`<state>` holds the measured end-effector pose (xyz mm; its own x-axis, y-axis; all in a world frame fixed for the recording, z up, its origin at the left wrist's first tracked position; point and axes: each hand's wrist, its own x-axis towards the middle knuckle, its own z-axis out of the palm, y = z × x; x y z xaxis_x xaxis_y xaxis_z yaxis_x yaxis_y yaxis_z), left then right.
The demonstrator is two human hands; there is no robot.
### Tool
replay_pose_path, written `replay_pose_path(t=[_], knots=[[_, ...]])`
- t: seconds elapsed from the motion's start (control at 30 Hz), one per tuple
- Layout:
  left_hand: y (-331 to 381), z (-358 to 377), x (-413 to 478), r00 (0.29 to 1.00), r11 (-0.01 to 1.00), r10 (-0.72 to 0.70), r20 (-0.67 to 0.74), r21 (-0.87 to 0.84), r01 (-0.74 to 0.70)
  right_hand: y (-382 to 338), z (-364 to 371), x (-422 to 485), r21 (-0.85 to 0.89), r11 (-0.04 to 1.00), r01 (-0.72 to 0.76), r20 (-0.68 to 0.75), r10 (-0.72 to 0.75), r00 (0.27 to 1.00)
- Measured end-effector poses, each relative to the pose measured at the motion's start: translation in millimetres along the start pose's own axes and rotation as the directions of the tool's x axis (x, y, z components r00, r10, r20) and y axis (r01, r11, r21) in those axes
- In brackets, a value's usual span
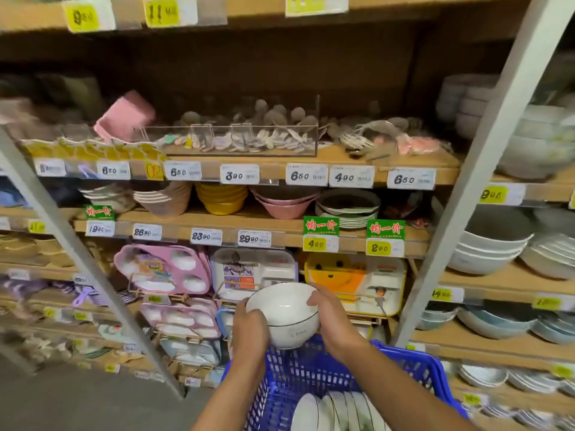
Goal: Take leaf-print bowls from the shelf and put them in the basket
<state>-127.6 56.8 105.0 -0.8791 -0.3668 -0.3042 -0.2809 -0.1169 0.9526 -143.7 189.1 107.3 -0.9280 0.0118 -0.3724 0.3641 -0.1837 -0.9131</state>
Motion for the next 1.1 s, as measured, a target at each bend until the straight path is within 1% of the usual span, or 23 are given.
replay_pose_path(t=[0.1,0.27,0.37,0.47,0.6,0.77,0.87,0.93,1.0,1.1], knots=[[35.5,0.7,-17.2,0.993,0.994,0.108,0.044,-0.029,-0.107,-30.6,6.1,-23.6,0.096,0.989,0.113,-0.067,-0.107,0.992],[74.1,16.6,-41.0,0.964,0.965,0.229,0.138,-0.164,-0.205,-73.8,-3.5,-63.6,0.147,0.949,0.278,-0.205,-0.246,0.947],[87.4,38.1,-60.0,0.943,0.943,0.261,0.208,-0.266,-0.202,-91.5,-23.5,-88.8,0.166,0.918,0.36,-0.281,-0.306,0.909],[95.0,62.7,-85.5,0.922,0.925,0.275,0.273,-0.338,-0.175,-108.4,-49.6,-113.2,0.174,0.901,0.397,-0.355,-0.319,0.879],[103.5,102.5,-125.5,0.872,0.906,0.326,0.364,-0.385,-0.178,-122.5,-92.3,-146.4,0.175,0.864,0.473,-0.428,-0.365,0.826],[100.0,164.2,-183.3,0.843,0.918,0.29,0.453,-0.381,-0.111,-131.3,-163.0,-186.7,0.198,0.844,0.498,-0.542,-0.329,0.773],[93.6,209.6,-232.6,0.83,0.92,0.275,0.485,-0.383,-0.081,-135.5,-220.4,-216.7,0.166,0.838,0.52,-0.577,-0.345,0.741],[91.4,230.9,-253.2,0.84,0.918,0.243,0.485,-0.395,-0.037,-139.5,-245.6,-230.1,0.137,0.842,0.522,-0.573,-0.362,0.735],[89.1,254.4,-277.4,0.828,0.917,0.227,0.513,-0.399,-0.005,-143.3,-275.4,-245.8,0.114,0.844,0.524,-0.594,-0.365,0.717],[83.9,293.1,-315.0,0.811,0.921,0.195,0.552,-0.387,0.042,-148.5,-324.6,-270.3,0.07,0.845,0.529,-0.585,-0.395,0.708]])
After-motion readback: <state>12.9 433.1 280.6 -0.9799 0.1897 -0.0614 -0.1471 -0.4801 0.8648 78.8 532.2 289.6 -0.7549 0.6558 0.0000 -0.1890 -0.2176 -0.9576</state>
